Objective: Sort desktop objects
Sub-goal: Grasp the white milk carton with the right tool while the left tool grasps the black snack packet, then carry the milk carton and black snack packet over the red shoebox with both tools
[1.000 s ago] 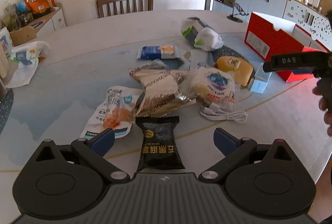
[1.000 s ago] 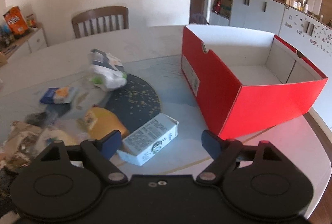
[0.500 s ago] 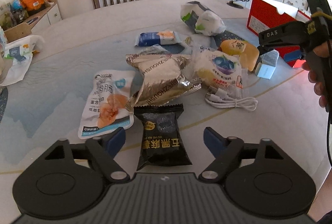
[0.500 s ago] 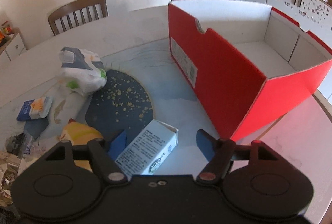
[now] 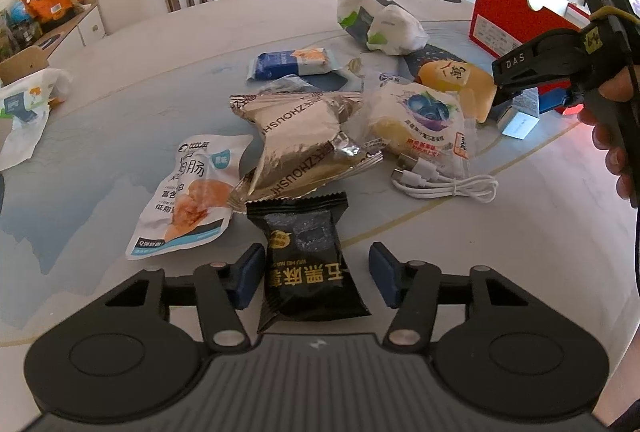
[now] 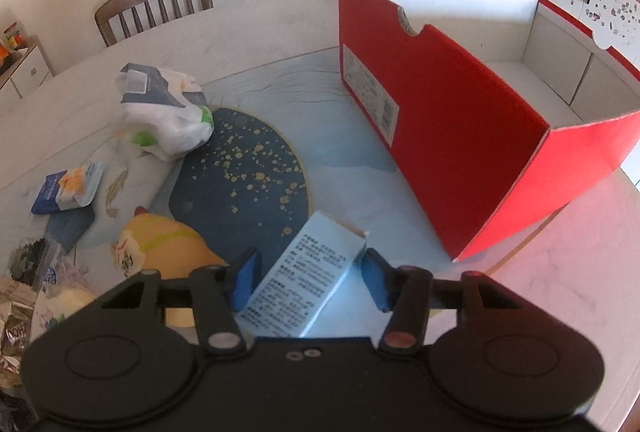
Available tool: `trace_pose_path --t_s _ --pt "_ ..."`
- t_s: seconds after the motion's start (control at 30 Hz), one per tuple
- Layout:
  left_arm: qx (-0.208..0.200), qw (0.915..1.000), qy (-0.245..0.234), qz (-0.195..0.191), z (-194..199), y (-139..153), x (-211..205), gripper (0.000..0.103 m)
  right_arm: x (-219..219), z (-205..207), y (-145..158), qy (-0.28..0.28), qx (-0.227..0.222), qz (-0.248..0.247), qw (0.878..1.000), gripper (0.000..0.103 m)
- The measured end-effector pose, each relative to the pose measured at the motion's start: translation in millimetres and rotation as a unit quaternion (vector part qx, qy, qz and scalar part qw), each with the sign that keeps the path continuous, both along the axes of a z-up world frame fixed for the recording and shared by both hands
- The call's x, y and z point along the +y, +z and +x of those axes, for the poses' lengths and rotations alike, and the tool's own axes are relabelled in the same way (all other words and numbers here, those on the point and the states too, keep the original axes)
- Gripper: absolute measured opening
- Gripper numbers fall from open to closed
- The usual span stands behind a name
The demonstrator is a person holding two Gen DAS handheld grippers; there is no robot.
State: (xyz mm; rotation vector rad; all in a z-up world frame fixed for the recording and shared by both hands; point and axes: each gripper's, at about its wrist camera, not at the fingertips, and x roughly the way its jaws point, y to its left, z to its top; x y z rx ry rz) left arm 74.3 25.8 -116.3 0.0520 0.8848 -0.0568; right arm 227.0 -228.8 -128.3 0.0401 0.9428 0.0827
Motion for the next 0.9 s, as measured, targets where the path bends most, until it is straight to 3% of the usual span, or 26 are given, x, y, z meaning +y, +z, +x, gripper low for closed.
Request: trace_pose_path --t_s 0.13,0.2,0.4,0.7,0.9 --pt "-0.001 1.0000 -0.003 -0.001 0 0 1 0.048 -1 -2 1 0.002 0.001 -0.002 1.000 0.050" --pt "-0.002 1.0000 -0.004 -0.002 0 1 1 0.043 -1 -3 1 0.001 0.005 -0.004 1.000 0.039" --pt "-0.002 0.9999 0.010 -0.013 -1 2 5 0.037 -2 -11 3 0.003 0.009 -0.008 1.000 0.032" --pt "-0.006 0.9997 0.003 -0.024 -3 4 10 0.034 -6 -33 8 0.016 0.014 -0.023 1.000 0.031" --pt "-0.016 0.9994 -0.011 -0.030 -5 15 12 0.034 -12 -45 19 0.020 0.024 -0.008 0.999 0.031"
